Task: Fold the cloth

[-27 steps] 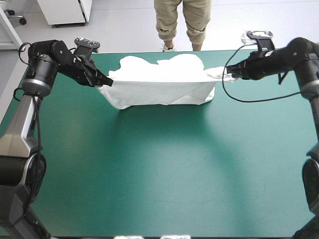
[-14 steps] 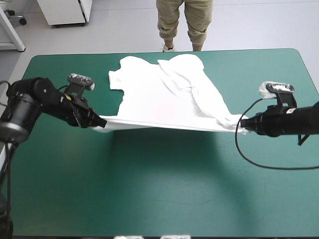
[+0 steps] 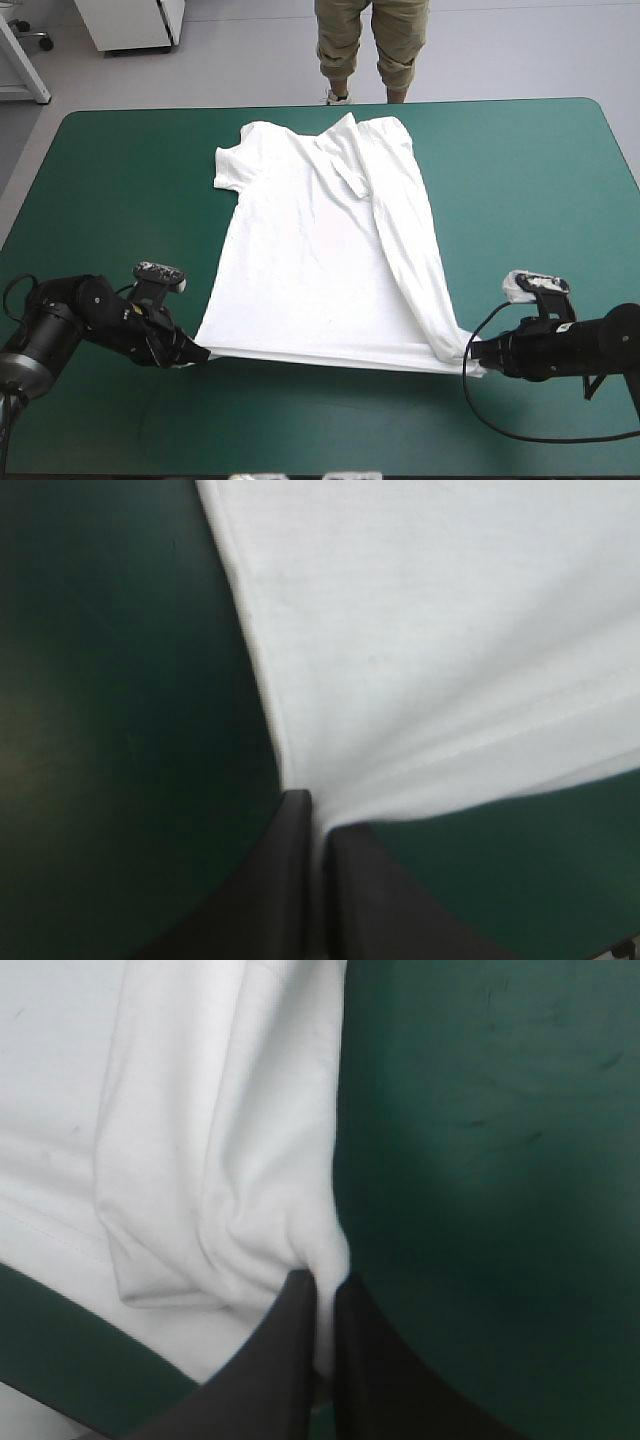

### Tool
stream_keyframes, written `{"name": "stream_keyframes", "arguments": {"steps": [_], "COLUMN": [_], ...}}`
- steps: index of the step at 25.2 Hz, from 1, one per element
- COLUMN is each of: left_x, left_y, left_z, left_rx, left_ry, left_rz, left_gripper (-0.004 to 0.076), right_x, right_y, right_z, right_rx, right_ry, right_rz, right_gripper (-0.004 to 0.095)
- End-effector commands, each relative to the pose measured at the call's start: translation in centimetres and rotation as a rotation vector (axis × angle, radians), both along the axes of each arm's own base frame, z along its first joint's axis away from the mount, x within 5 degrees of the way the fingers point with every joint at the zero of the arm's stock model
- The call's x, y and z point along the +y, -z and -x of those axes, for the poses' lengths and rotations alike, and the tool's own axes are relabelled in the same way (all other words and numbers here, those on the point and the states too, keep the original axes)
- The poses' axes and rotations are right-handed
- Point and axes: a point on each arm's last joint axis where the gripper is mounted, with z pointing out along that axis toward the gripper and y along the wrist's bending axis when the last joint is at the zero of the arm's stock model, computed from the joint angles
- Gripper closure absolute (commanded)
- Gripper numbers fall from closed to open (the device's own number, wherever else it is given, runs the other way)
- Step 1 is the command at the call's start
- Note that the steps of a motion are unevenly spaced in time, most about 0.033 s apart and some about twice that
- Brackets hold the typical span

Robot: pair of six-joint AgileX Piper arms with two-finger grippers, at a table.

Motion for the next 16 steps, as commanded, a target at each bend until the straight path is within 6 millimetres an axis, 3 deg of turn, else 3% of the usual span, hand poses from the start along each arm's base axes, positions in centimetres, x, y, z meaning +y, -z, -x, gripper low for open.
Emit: {"name": "stream_keyframes", "arguments": {"steps": [1,5,8,12,13,14,16], "left_x": [0.5,0.6,0.5,0.3,0.2,0.0,-0.1], "left_y": [0.7,1.9,2.0,2.0,2.0,1.9,1.6], "left_z": [0.6,1.1,1.2,1.5,1.5,1.7,2.0], "left_rx": [-0.018,-0.004,0.007,0.038,0.045,0.065,0.069], "left_ry": [-0.031,-0.041,-0.033,-0.026,-0.030,-0.032,-0.040], "left_rz": [-0.026,-0.028,-0.023,-0.003,0.010,0.033,0.057], "left_gripper": [0.0733,0.0732,0.0697,0.0504,0.0456,0.0340,0.0274], "right_x": [-0.1,0.4,0.7,0.9,0.9,0.9,0.9], "right_y": [1.3,3.5,3.4,3.2,3.1,2.4,0.2], "right_z": [0.4,1.4,1.2,1.2,1.3,1.4,1.5], "right_rx": [-0.020,0.026,-0.002,-0.002,-0.010,-0.047,-0.158], "right_ry": [0.000,-0.036,-0.044,-0.021,-0.019,-0.012,-0.008], "right_rz": [0.039,0.051,0.054,0.031,0.030,0.030,0.030], "right_gripper": [0.0924,0.0858,0.0647,0.0429,0.0429,0.0451,0.0495]}}
